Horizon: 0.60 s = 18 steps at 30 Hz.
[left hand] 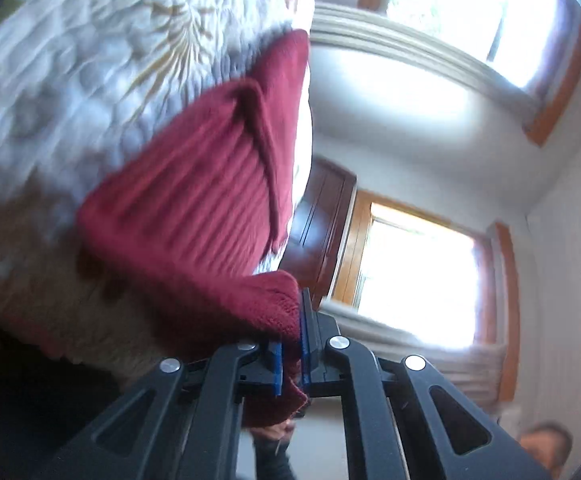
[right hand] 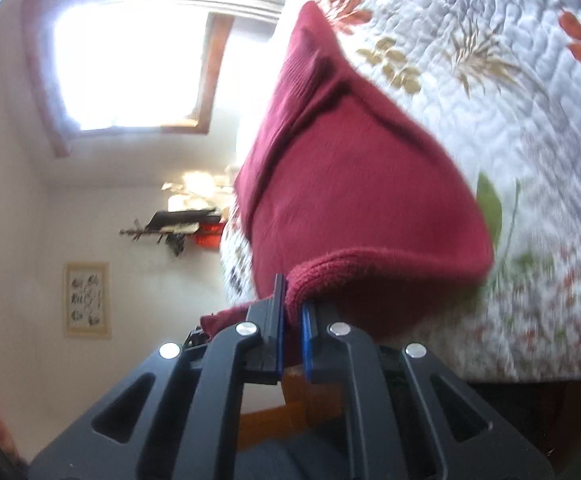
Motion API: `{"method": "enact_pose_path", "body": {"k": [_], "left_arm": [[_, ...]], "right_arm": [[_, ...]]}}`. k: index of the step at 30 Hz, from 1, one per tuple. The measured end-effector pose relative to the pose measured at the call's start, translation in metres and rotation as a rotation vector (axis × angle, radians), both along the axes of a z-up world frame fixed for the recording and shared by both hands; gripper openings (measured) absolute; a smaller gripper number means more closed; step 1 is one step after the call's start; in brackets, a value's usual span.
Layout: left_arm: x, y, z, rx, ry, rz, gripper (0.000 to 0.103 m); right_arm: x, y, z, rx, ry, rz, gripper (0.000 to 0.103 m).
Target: Fold small clothes
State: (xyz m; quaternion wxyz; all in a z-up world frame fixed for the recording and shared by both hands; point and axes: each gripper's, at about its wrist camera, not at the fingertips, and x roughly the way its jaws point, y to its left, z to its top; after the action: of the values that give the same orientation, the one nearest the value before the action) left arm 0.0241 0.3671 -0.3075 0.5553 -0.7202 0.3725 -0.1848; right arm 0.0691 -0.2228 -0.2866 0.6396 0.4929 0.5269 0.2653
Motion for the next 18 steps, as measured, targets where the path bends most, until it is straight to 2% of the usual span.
{"method": "enact_pose_path", "body": {"k": [6, 7, 8, 9, 10, 11, 12, 13, 15, 16, 18], "left_arm": [[0.046, -0.004, -0.033, -0.022, 0.138, 0.114, 0.008], [0.05, -0.006, -0.037, -0.03, 0.162, 0.128, 0.013], [0.053, -0.007, -0.038, -0.035, 0.176, 0.137, 0.018], [0.054, -0.005, -0.038, -0.037, 0.177, 0.143, 0.03], [0.056, -0.006, -0.034, -0.038, 0.166, 0.145, 0.046], [0.058, -0.006, -0.028, -0.033, 0.149, 0.145, 0.053], [0.058, -0.006, -0.019, -0.011, 0.132, 0.147, 0.064], [0.056, -0.005, -0.009, 0.02, 0.114, 0.145, 0.071], [0.052, 0.006, 0.011, 0.09, 0.084, 0.131, 0.078], [0.053, 0.006, 0.021, 0.144, 0.077, 0.118, 0.081], [0.055, 0.006, 0.044, 0.306, 0.066, 0.055, 0.086]], "right_arm": [[0.05, 0.0, -0.026, -0.118, 0.093, -0.038, 0.006], [0.053, 0.001, -0.033, -0.125, 0.108, -0.037, 0.006], [0.056, 0.001, -0.037, -0.131, 0.122, -0.033, 0.011], [0.06, 0.001, -0.04, -0.153, 0.136, -0.026, 0.013], [0.062, -0.001, -0.04, -0.162, 0.14, -0.026, 0.021], [0.065, -0.004, -0.037, -0.16, 0.135, -0.028, 0.035], [0.064, -0.008, -0.032, -0.159, 0.119, -0.03, 0.041], [0.064, -0.011, -0.024, -0.164, 0.092, -0.026, 0.045], [0.064, -0.019, -0.01, -0.191, 0.043, -0.006, 0.046], [0.063, -0.023, -0.003, -0.209, 0.02, 0.003, 0.046], [0.059, -0.03, 0.009, -0.29, -0.034, 0.039, 0.047]]}}
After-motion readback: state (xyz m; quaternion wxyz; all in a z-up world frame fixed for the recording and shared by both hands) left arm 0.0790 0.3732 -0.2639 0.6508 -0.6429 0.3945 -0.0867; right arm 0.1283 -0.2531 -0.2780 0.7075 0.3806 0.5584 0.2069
